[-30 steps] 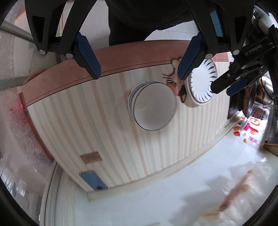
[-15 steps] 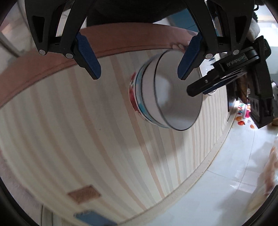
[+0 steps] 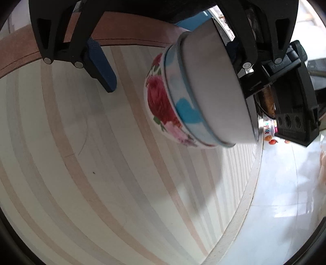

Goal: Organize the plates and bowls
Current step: 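Grip the bowl stack rim with the right gripper and lift it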

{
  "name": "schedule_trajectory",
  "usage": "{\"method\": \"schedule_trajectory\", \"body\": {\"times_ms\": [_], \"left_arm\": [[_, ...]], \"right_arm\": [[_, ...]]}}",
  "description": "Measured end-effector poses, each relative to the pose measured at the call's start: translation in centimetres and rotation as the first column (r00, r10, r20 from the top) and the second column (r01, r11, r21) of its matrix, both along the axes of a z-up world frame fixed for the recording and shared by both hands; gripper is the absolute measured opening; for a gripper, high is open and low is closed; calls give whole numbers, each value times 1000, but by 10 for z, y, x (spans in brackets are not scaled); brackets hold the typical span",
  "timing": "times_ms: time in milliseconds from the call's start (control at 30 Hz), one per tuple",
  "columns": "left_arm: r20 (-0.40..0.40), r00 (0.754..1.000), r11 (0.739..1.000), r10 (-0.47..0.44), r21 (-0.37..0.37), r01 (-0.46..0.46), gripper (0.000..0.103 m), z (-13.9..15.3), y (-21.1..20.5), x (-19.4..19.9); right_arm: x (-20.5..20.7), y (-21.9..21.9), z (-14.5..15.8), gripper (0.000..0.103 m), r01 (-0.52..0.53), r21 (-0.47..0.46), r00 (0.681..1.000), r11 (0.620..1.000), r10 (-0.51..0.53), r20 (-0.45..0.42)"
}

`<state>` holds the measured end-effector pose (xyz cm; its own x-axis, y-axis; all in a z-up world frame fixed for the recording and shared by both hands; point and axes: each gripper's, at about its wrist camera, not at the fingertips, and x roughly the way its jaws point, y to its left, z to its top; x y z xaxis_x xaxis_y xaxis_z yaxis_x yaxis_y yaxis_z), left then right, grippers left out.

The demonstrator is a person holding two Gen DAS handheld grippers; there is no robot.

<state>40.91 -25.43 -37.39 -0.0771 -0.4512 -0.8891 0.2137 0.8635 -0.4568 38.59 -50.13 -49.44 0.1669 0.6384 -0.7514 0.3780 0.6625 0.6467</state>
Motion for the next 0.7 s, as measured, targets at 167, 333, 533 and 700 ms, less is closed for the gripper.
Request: {"method": "schedule_trajectory", "body": {"times_ms": [167, 333, 533, 700], "left_arm": [[2, 1000, 1000, -2, -12, 2, 52, 3, -5, 1], [18, 1000, 1000, 9, 6, -9, 47, 5, -7, 0], [17, 999, 999, 44, 13, -44, 46, 5, 2, -3], [19, 998, 998, 65, 16, -65, 46, 8, 10, -4]], "right_arm": [[9, 1, -1, 58, 2, 19, 1000, 1000, -2, 1], [18, 5, 1, 56, -3, 15, 1000, 1000, 3, 23], [24, 13, 7, 56, -44, -23, 998, 999, 45, 42], [30, 22, 9, 56, -72, -20, 996, 997, 72, 45]]}}
